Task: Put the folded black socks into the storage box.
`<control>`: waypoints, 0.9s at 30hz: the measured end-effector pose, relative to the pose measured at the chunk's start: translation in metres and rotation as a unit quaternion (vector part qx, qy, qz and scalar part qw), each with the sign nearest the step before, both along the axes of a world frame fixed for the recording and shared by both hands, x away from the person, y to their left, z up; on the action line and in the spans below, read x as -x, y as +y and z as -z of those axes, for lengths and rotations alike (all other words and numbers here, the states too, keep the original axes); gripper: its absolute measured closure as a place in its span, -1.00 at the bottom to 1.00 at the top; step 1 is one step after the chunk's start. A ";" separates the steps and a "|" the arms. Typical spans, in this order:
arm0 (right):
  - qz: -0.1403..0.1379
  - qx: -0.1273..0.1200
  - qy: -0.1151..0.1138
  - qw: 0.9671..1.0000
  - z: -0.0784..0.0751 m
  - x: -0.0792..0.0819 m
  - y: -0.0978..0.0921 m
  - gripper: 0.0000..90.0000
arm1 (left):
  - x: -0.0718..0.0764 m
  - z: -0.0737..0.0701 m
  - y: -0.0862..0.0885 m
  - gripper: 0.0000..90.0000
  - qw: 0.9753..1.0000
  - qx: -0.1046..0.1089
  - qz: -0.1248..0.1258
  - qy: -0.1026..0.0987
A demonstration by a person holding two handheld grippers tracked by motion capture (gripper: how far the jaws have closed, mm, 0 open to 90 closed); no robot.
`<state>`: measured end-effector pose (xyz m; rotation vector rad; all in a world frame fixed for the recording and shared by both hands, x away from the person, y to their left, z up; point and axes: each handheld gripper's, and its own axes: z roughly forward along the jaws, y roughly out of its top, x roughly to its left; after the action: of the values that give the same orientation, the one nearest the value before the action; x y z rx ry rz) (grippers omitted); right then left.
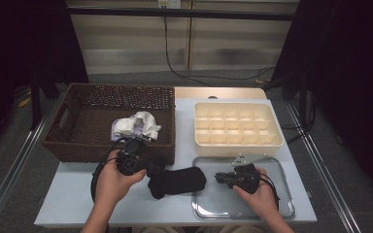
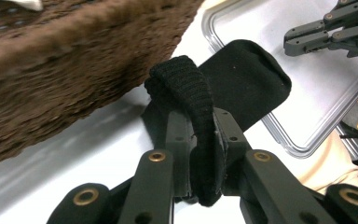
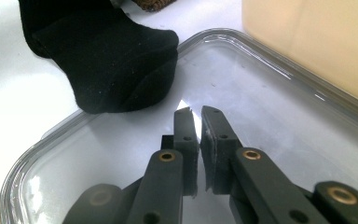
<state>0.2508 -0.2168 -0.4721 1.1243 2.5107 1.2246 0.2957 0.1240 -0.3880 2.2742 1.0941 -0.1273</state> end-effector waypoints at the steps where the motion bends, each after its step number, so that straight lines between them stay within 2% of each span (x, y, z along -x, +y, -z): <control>1: 0.000 0.001 0.000 1.000 0.000 0.000 0.000 0.89 | 0.001 0.001 -0.004 0.75 1.000 0.002 -0.002 0.000; 23: -0.003 0.011 0.001 1.000 0.004 0.000 0.003 0.89 | 0.001 0.011 -0.043 0.75 1.000 0.000 0.027 0.004; 27: -0.004 0.011 -0.001 1.000 0.004 0.001 0.004 0.89 | 0.001 0.013 -0.052 0.75 0.999 -0.010 0.031 -0.002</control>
<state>0.2502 -0.2132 -0.4761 1.1080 2.5243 1.1969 0.2945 0.0723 -0.4012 2.3266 1.0272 -0.1368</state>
